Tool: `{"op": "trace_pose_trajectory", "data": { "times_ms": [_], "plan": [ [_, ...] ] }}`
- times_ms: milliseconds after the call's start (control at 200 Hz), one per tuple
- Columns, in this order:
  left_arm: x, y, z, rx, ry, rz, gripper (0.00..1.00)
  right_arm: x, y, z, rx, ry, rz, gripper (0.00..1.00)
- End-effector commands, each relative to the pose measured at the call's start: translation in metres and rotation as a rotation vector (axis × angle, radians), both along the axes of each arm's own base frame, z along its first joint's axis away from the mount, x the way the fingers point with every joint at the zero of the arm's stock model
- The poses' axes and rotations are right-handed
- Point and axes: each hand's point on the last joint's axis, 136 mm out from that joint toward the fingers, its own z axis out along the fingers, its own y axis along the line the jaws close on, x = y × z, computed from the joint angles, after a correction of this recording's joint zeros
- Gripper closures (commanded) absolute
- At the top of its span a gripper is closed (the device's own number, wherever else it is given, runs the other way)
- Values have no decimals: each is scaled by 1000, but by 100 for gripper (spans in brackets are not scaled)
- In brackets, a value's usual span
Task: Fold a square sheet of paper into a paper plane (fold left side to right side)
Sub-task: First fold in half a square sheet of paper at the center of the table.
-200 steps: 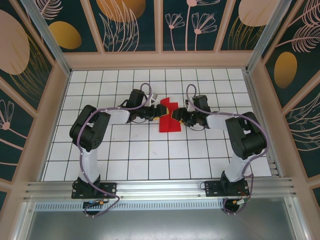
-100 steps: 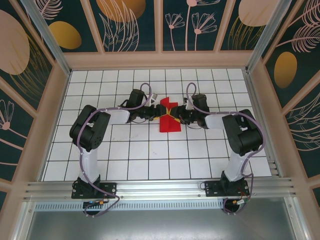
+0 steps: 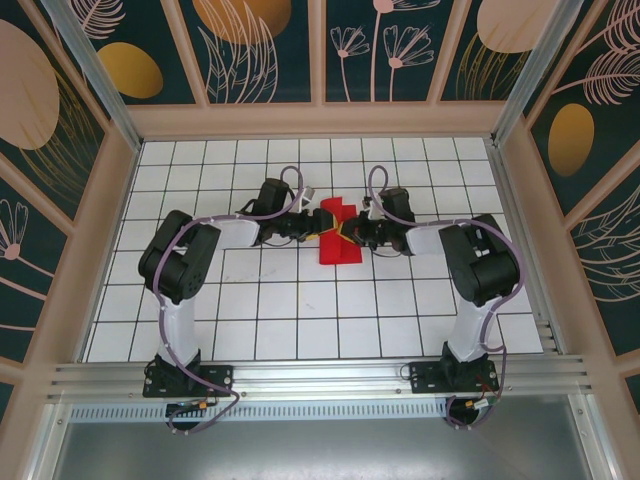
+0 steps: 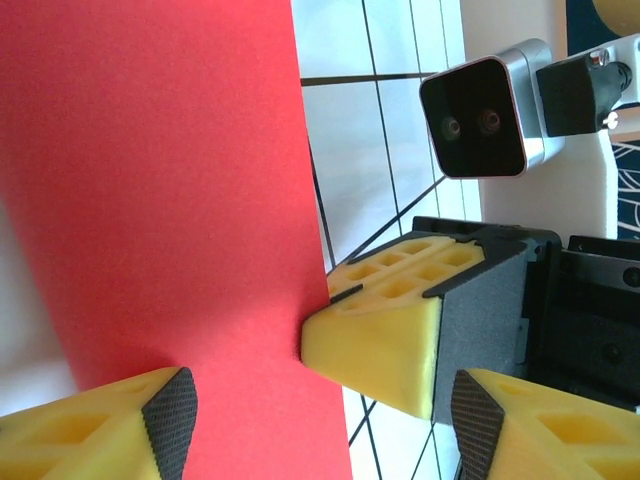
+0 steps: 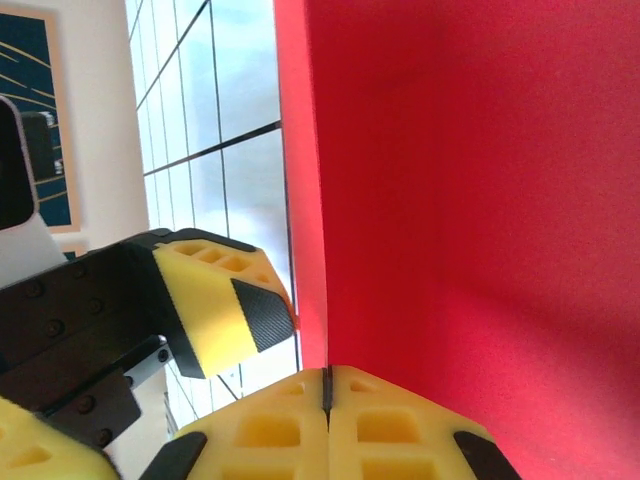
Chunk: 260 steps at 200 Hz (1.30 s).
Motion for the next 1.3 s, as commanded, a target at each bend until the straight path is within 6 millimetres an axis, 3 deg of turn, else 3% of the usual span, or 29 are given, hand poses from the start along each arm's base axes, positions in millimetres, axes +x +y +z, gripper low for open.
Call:
{"op": "trace_pose_trajectory", "data": {
  "times_ms": [0, 205, 515, 1296],
  "plan": [
    [7, 6, 25, 39, -80, 28, 26, 9, -11, 1, -58, -23, -9, 99],
    [16, 22, 0, 190, -48, 97, 26, 18, -27, -8, -166, -22, -29, 98],
    [28, 14, -18, 220, -10, 97, 31, 19, -36, -24, -243, 13, -45, 96],
    [38, -5, -46, 264, 29, 61, 40, 10, -47, -42, -294, 64, -71, 94]
  ]
}}
